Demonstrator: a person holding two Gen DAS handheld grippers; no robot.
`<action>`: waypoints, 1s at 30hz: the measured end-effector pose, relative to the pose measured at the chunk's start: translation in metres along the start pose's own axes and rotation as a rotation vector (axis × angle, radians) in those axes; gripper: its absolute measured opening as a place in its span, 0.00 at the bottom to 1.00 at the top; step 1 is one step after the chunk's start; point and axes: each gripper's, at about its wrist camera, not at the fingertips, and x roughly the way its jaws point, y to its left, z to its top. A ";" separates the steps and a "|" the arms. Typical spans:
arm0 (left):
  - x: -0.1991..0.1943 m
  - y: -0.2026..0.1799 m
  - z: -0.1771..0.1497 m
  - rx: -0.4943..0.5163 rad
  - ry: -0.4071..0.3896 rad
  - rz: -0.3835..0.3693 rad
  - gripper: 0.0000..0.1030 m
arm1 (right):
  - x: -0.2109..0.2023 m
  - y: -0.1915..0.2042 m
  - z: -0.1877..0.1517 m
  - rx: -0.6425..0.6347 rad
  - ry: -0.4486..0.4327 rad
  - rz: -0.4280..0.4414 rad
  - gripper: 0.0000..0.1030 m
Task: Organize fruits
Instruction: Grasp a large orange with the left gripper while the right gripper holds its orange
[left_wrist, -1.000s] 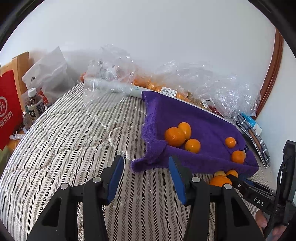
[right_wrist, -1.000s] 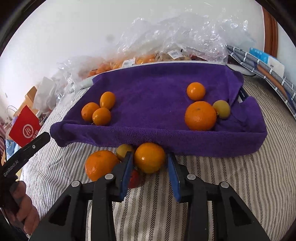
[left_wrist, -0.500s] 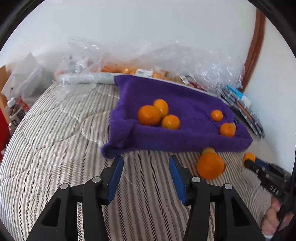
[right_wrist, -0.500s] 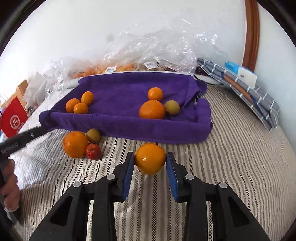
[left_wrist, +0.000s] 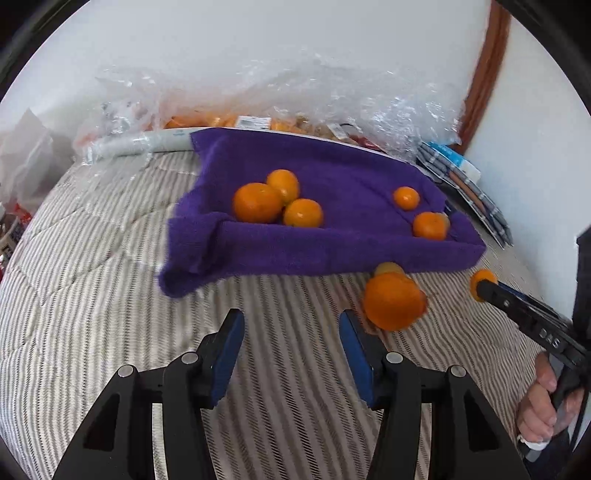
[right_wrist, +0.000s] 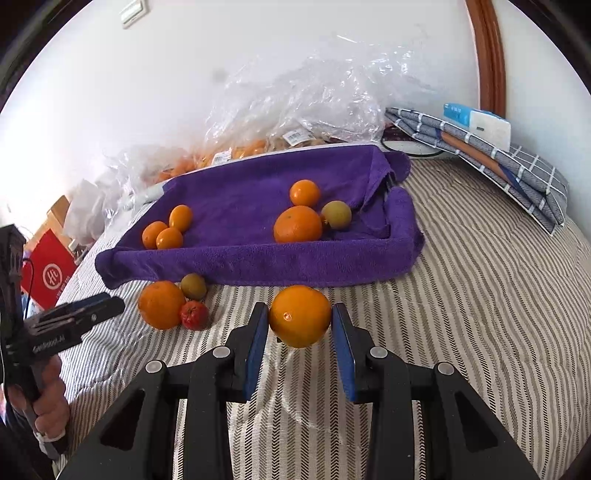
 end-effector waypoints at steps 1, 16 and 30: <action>-0.001 -0.005 0.000 0.014 -0.004 -0.004 0.50 | 0.000 -0.001 0.000 0.009 -0.001 -0.015 0.34; 0.020 -0.052 0.015 0.078 0.000 -0.118 0.68 | 0.001 -0.004 0.000 -0.057 0.036 -0.013 0.34; 0.006 -0.042 0.013 0.029 -0.090 -0.109 0.32 | -0.004 -0.009 -0.001 -0.028 0.006 0.034 0.34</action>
